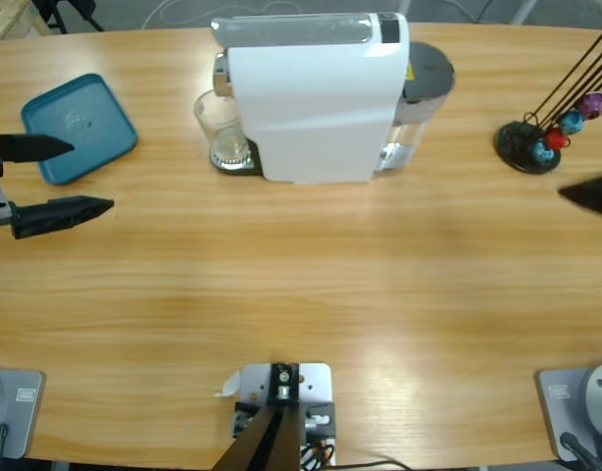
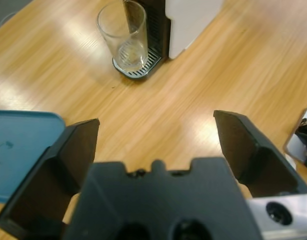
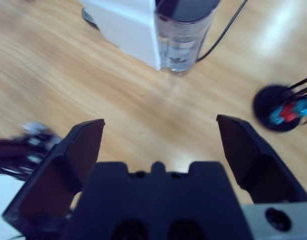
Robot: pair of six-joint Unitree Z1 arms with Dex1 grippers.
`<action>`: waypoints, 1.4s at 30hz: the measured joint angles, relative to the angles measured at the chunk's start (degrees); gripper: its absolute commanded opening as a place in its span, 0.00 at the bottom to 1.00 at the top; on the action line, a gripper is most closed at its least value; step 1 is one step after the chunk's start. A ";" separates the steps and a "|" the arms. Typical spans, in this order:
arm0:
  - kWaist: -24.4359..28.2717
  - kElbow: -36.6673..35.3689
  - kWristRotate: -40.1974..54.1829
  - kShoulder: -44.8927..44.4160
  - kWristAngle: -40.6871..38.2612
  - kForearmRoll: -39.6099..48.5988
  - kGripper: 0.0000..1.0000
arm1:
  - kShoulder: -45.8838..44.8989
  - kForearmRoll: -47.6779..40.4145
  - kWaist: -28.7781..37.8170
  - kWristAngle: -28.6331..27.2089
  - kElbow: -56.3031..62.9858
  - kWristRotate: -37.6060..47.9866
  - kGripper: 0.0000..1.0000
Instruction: Pour coffee
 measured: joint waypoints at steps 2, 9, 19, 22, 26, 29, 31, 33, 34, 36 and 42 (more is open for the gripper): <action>-0.02 0.19 0.00 0.10 0.07 -0.05 1.00 | -5.59 -2.01 0.06 -0.52 4.94 -3.10 0.98; -0.27 0.26 0.00 1.95 0.31 -1.85 1.00 | -11.61 -4.26 0.09 -1.14 8.63 -5.32 0.99; -0.75 0.26 -0.78 1.93 0.30 -2.17 1.00 | -12.51 -5.96 0.09 -1.31 9.60 -5.18 1.00; -0.79 0.26 -1.84 1.55 0.30 -2.17 1.00 | -12.38 -8.27 0.09 -1.35 10.24 -2.85 1.00; -0.80 0.26 -1.99 1.21 0.30 -2.17 1.00 | -11.87 -10.70 0.09 -1.99 11.15 -1.62 1.00; -0.81 0.26 -2.00 1.21 0.30 -2.17 1.00 | -10.11 -12.37 0.09 -2.75 12.13 -1.73 1.00; -0.81 0.26 -2.00 1.21 0.30 -2.17 1.00 | -8.39 -12.68 0.09 -2.97 12.28 -1.94 1.00; -0.81 0.26 -2.03 1.22 0.30 -2.17 1.00 | -7.48 -12.64 0.09 -3.30 12.26 -2.14 1.00; -0.81 0.27 -2.15 1.22 0.30 -2.17 1.00 | -7.46 -12.29 0.09 -3.65 12.17 -2.32 1.00; -0.81 0.40 -2.41 1.22 0.30 -2.17 1.00 | -7.68 -10.61 0.09 -4.27 11.75 -2.59 1.00; -0.81 0.71 -2.52 1.22 0.30 -2.17 1.00 | -6.89 -5.65 0.10 -4.68 9.08 -2.99 1.00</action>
